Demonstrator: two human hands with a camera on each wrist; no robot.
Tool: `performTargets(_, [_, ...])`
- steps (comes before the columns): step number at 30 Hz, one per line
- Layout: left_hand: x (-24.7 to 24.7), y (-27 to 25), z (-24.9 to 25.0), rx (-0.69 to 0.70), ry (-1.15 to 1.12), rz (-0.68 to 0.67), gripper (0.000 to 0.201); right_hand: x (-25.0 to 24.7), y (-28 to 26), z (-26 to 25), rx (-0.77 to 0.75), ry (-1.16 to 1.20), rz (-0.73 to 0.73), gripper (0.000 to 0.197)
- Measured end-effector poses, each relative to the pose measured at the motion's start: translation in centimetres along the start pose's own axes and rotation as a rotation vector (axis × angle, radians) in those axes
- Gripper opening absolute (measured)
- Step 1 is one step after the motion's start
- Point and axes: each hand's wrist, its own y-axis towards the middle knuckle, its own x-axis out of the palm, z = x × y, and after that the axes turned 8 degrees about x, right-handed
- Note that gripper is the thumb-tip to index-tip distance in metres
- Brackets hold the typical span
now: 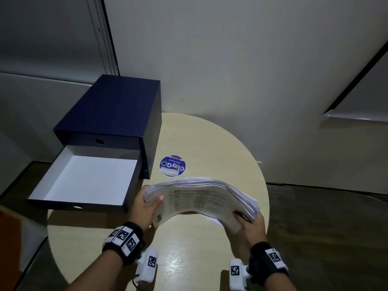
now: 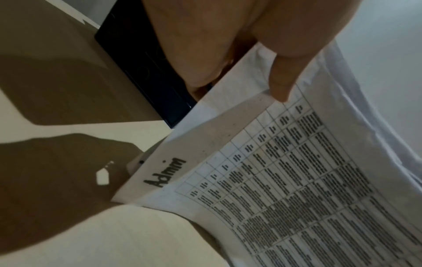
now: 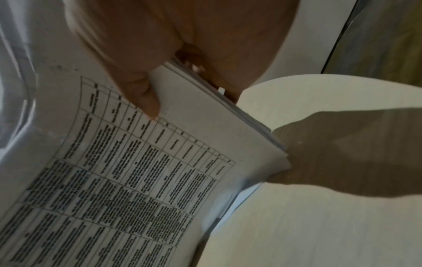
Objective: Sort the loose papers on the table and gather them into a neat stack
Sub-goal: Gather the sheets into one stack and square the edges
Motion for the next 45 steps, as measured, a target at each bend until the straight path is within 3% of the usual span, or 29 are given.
performTargets(8, [0.1, 0.5, 1.2, 0.126, -0.061, 0.149, 0.025, -1.2, 2.9, 1.0, -0.147, -0.160, 0.060, 0.025])
performTargets(14, [-0.1, 0.9, 0.2, 0.035, -0.030, 0.022, 0.027, -0.7, 2.3, 1.4, -0.083, -0.225, 0.017, 0.040])
performTargets(21, [-0.3, 0.8, 0.3, 0.035, -0.006, 0.010, 0.032, -1.2, 2.7, 1.4, -0.107, -0.127, 0.118, 0.031])
performTargets(27, [-0.1, 0.9, 1.5, 0.215, -0.143, 0.006, 0.049, -1.5, 3.5, 2.0, -0.145, -0.106, 0.153, 0.053])
performTargets(31, [0.8, 1.6, 2.5, 0.194, -0.071, 0.111, 0.012, -0.5, 4.1, 1.7, -0.114, -0.057, 0.227, 0.020])
performTargets(33, [0.9, 1.8, 2.2, 0.180, -0.034, 0.124, 0.007, -0.2, 4.2, 1.2, -0.106, -0.035, 0.283, 0.007])
performTargets(45, [0.9, 2.4, 2.0, 0.164, 0.035, 0.187, 0.009, -0.9, 5.4, 1.3, -0.145, -0.105, 0.343, 0.005])
